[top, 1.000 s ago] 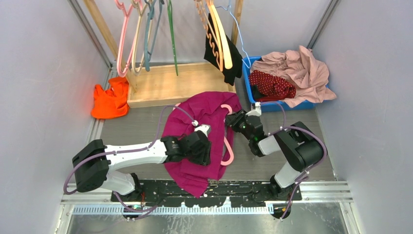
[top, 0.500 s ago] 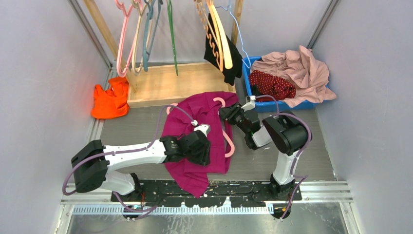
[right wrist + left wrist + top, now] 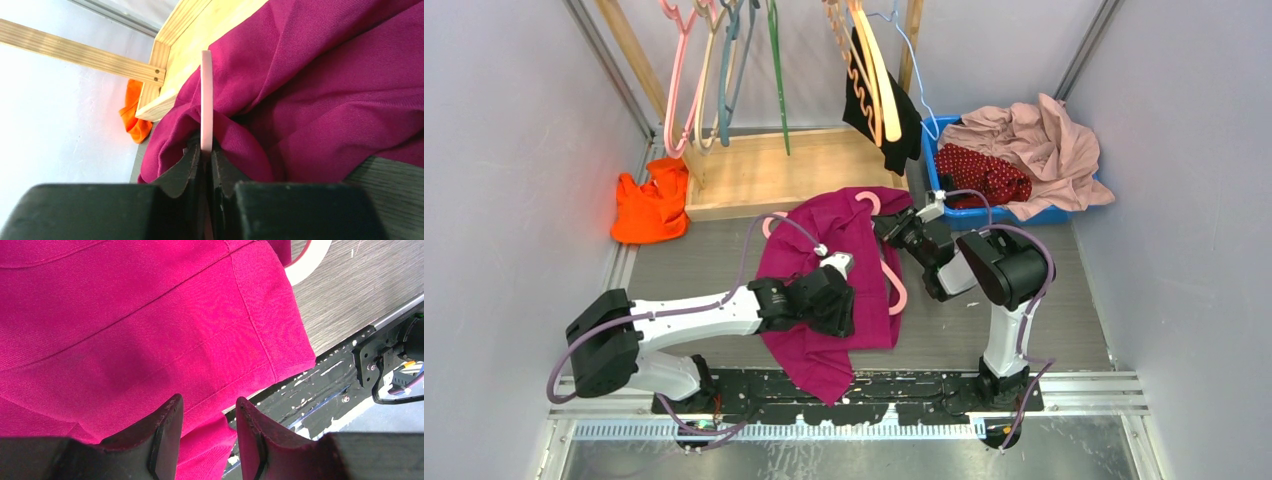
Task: Place the skirt on the hanger
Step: Hang the skirt on the hanger.
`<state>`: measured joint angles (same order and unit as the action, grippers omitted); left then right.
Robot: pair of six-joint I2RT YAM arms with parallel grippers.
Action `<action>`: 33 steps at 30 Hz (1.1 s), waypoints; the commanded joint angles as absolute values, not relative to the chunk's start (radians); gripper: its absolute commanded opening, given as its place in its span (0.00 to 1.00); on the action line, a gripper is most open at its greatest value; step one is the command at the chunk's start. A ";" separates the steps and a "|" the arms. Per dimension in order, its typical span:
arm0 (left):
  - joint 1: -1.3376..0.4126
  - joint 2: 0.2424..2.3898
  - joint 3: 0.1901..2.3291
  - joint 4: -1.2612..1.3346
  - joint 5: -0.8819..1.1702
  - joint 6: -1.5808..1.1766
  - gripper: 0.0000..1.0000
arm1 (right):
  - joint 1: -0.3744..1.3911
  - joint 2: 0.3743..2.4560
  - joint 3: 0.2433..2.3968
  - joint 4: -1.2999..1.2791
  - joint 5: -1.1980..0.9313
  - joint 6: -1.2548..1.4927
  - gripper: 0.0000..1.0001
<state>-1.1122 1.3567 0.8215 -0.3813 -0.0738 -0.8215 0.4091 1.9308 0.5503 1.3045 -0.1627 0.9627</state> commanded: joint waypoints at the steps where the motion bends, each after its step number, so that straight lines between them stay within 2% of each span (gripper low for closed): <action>1: -1.106 1.309 0.818 -0.405 -0.073 -0.803 0.44 | 0.398 1.902 0.527 1.282 -0.157 0.993 0.12; 3: -1.106 1.294 0.814 -0.416 -0.080 -0.808 0.44 | 0.398 1.859 0.497 1.276 -0.144 0.979 0.07; 6: -1.106 1.278 0.805 -0.434 -0.093 -0.814 0.44 | 0.398 1.775 0.431 1.281 -0.131 0.968 0.03; 13: -1.106 1.194 0.777 -0.460 -0.109 -0.830 0.44 | 0.401 1.505 0.224 1.228 -0.078 0.954 0.01; 17: -1.106 1.169 0.764 -0.469 -0.117 -0.841 0.44 | 0.410 1.234 0.146 1.018 -0.044 0.904 0.01; 24: -1.106 1.130 0.741 -0.473 -0.127 -0.850 0.44 | 0.412 0.677 0.134 0.453 0.067 0.799 0.01; 27: -1.106 1.134 0.741 -0.465 -0.123 -0.848 0.44 | 0.411 0.663 0.142 0.422 0.076 0.778 0.01; 33: -1.108 1.163 0.765 -0.437 -0.082 -0.851 0.44 | 0.411 0.943 0.121 0.696 0.044 0.813 0.01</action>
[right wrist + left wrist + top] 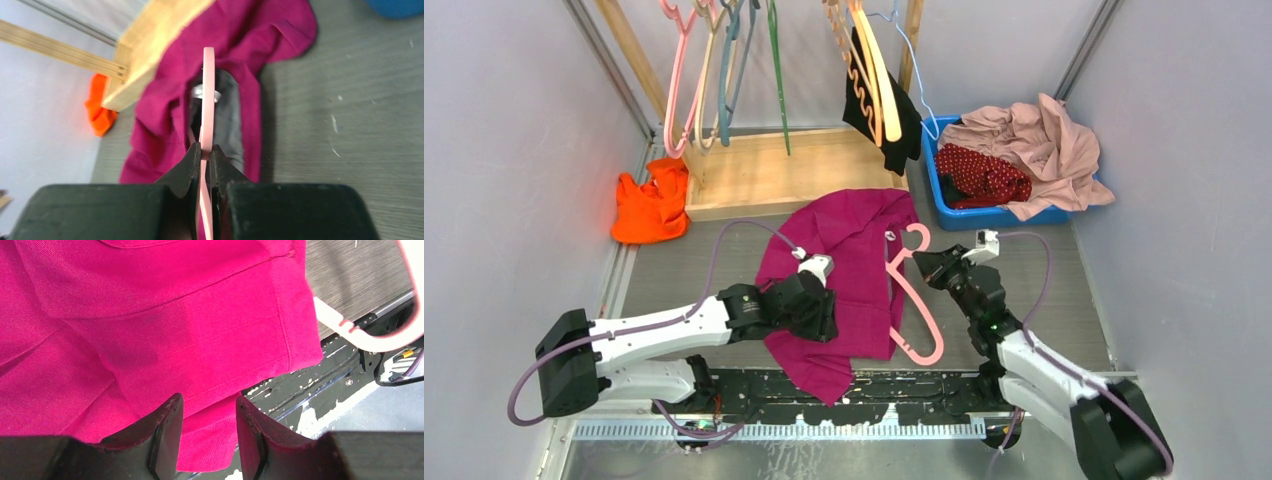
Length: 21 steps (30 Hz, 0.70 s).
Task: Place the skirt on the hanger
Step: Hang the skirt on the hanger.
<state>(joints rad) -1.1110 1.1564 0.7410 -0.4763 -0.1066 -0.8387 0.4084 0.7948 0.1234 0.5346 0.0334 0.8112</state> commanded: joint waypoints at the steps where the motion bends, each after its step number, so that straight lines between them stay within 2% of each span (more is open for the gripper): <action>1: -1.109 1.175 0.775 -0.430 -0.074 -0.851 0.44 | 0.412 0.995 0.119 0.746 0.045 0.816 0.01; 5: -1.125 1.247 0.858 -0.396 -0.051 -0.838 0.44 | 0.412 1.151 0.125 0.884 0.035 0.824 0.01; 9: -1.125 1.372 0.945 -0.324 -0.088 -0.807 0.45 | 0.415 1.186 0.105 0.945 0.029 0.846 0.01; 15: -1.097 1.580 1.041 -0.158 -0.067 -0.807 0.45 | 0.417 1.019 0.072 0.823 0.031 0.844 0.01; 21: -1.079 1.651 1.010 0.092 0.000 -0.872 0.46 | 0.417 0.821 0.097 0.598 0.027 0.826 0.01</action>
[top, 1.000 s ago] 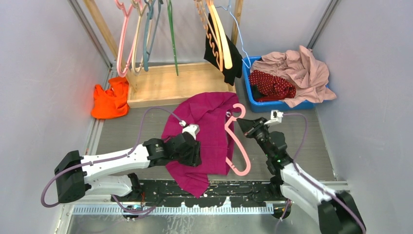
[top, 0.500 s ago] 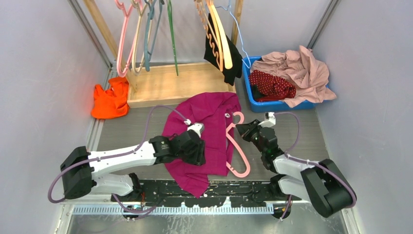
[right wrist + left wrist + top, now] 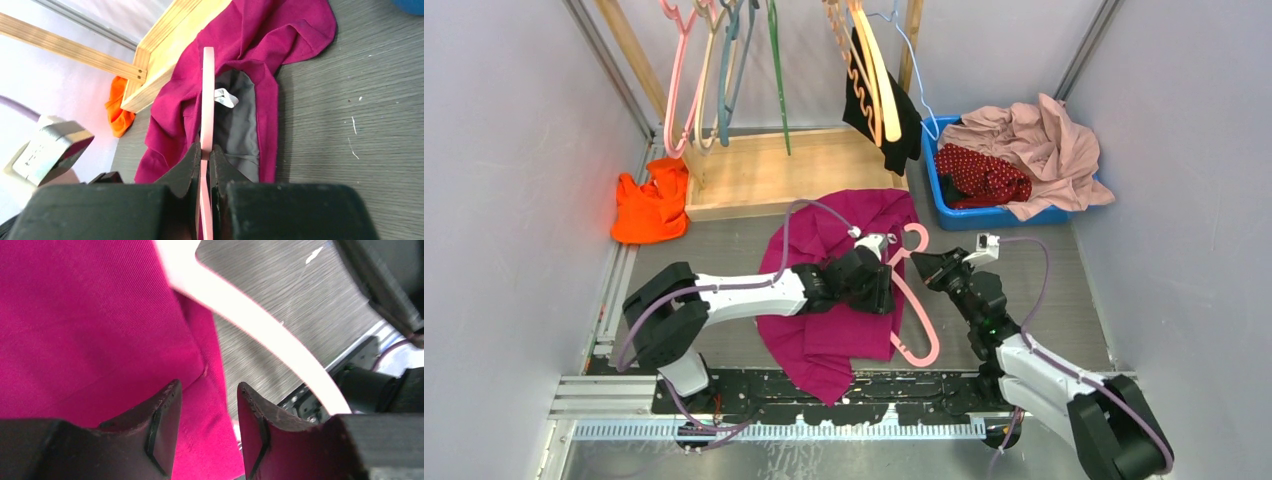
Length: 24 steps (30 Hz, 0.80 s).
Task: Place the skirt on the hanger
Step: Hang the skirt on the hanger.
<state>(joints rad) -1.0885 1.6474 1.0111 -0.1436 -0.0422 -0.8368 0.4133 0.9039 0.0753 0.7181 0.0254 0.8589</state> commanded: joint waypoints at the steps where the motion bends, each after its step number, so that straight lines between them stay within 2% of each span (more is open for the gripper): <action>1: -1.079 1.656 1.000 0.126 0.004 -0.885 0.46 | 0.418 0.804 0.099 0.579 0.026 0.823 0.01; 6: -1.079 1.624 0.915 0.267 -0.004 -0.982 0.46 | 0.417 0.807 0.098 0.567 0.018 0.820 0.01; 13: -1.078 1.656 0.951 0.177 -0.092 -1.056 0.45 | 0.417 0.861 0.084 0.645 0.001 0.844 0.01; 24: -1.079 1.718 0.965 0.240 -0.172 -1.169 0.48 | 0.418 0.807 0.100 0.588 -0.003 0.841 0.01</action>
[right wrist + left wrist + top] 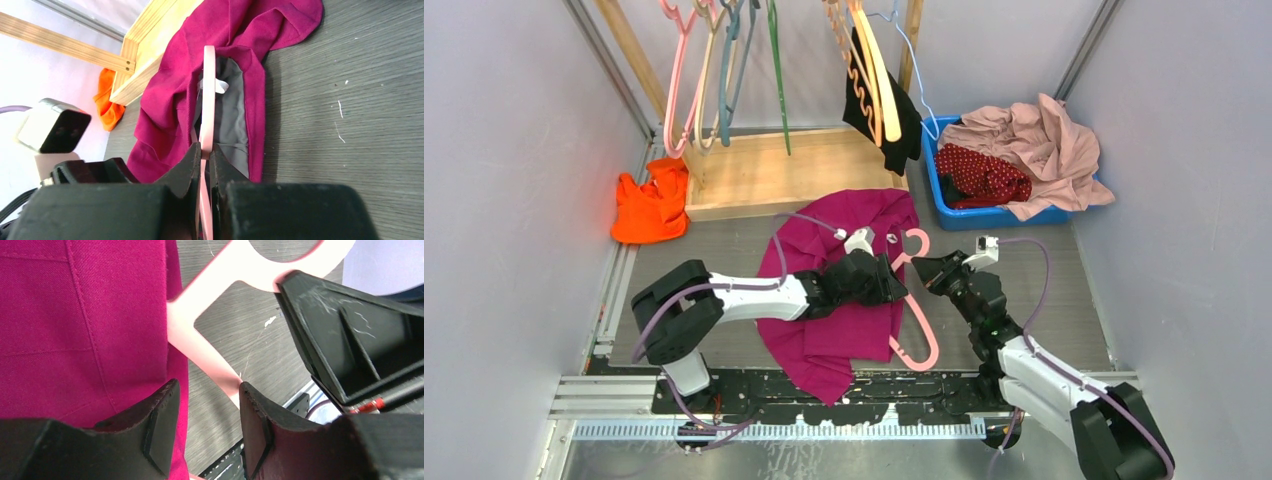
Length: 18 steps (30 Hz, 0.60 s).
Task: Place the skirt on the hanger
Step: Hang the skirt on the hanger.
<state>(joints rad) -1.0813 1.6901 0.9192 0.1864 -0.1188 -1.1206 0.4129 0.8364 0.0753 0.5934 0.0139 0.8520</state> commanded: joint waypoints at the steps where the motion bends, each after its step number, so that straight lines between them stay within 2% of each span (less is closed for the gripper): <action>1: -1.078 1.727 0.971 0.240 -0.172 -1.178 0.49 | 0.417 0.800 0.100 0.582 -0.003 0.842 0.01; 3: -1.080 1.748 0.998 0.221 -0.169 -1.186 0.57 | 0.419 0.782 0.101 0.567 -0.002 0.842 0.01; 13: -1.088 1.792 1.031 0.219 -0.220 -1.254 0.65 | 0.420 0.730 0.107 0.517 -0.012 0.842 0.01; 15: -1.088 1.801 1.042 0.206 -0.232 -1.264 0.60 | 0.420 0.720 0.107 0.506 -0.013 0.842 0.01; 18: -1.088 1.819 1.078 0.160 -0.238 -1.260 0.38 | 0.420 0.704 0.107 0.490 -0.015 0.840 0.01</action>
<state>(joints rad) -1.0847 1.8030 1.0142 0.1806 -0.1925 -1.2507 0.4133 0.7303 0.0757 0.4923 0.0029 0.8516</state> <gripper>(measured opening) 0.498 0.117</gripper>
